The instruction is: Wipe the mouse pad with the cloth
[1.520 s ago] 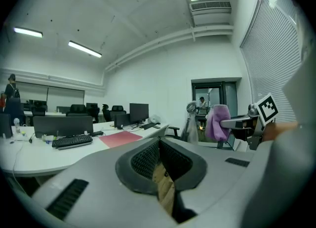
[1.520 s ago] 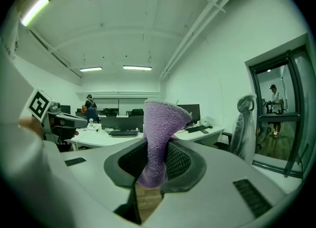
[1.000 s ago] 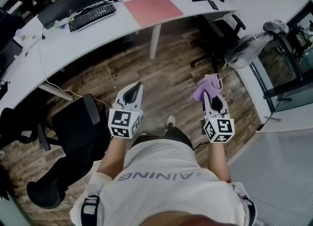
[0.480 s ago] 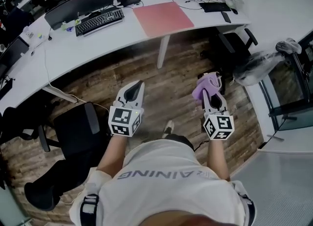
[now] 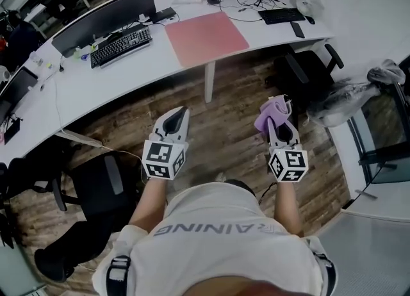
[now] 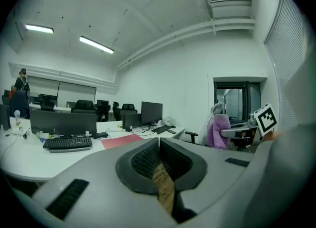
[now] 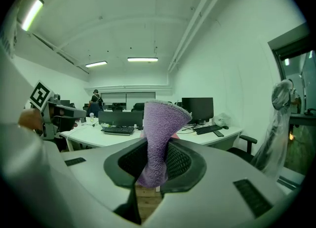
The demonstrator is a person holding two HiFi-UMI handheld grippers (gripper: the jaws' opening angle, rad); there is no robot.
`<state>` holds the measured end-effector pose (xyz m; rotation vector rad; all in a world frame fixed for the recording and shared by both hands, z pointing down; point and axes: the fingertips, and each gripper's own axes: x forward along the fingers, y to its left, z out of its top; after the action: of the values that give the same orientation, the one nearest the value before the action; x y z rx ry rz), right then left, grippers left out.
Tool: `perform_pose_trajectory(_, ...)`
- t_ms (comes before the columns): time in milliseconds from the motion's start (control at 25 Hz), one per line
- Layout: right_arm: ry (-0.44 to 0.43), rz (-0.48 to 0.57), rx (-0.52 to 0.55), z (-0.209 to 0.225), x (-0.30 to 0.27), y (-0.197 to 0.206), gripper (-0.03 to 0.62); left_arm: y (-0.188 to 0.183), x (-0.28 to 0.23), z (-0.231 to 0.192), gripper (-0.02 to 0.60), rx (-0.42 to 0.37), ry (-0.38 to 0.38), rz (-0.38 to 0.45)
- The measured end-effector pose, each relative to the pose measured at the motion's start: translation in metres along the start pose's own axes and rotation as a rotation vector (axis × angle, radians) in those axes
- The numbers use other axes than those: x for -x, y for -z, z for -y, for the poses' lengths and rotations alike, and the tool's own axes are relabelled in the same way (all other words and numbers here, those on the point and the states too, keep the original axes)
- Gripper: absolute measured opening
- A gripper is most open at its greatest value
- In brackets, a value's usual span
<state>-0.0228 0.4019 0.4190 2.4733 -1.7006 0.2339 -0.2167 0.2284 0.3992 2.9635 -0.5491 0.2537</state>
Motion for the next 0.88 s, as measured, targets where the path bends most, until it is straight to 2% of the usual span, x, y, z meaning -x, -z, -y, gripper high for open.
perform_pose_trajectory(400,-0.012,-0.04,-0.073,0.089,-0.045,0.037,0.1,0.012,-0.094,0.018,0.032,-0.002,-0.04,-0.065)
perform_pose_trajectory(720,-0.027,-0.064,-0.086,0.114,-0.085,0.04,0.1,0.01,-0.144,0.006,0.032,0.012,-0.04,-0.091)
perform_pose_trajectory(880,-0.01,-0.057,-0.08,0.127,-0.116,0.032,0.1,0.004,-0.173,-0.012,0.032,0.016,-0.032,-0.078)
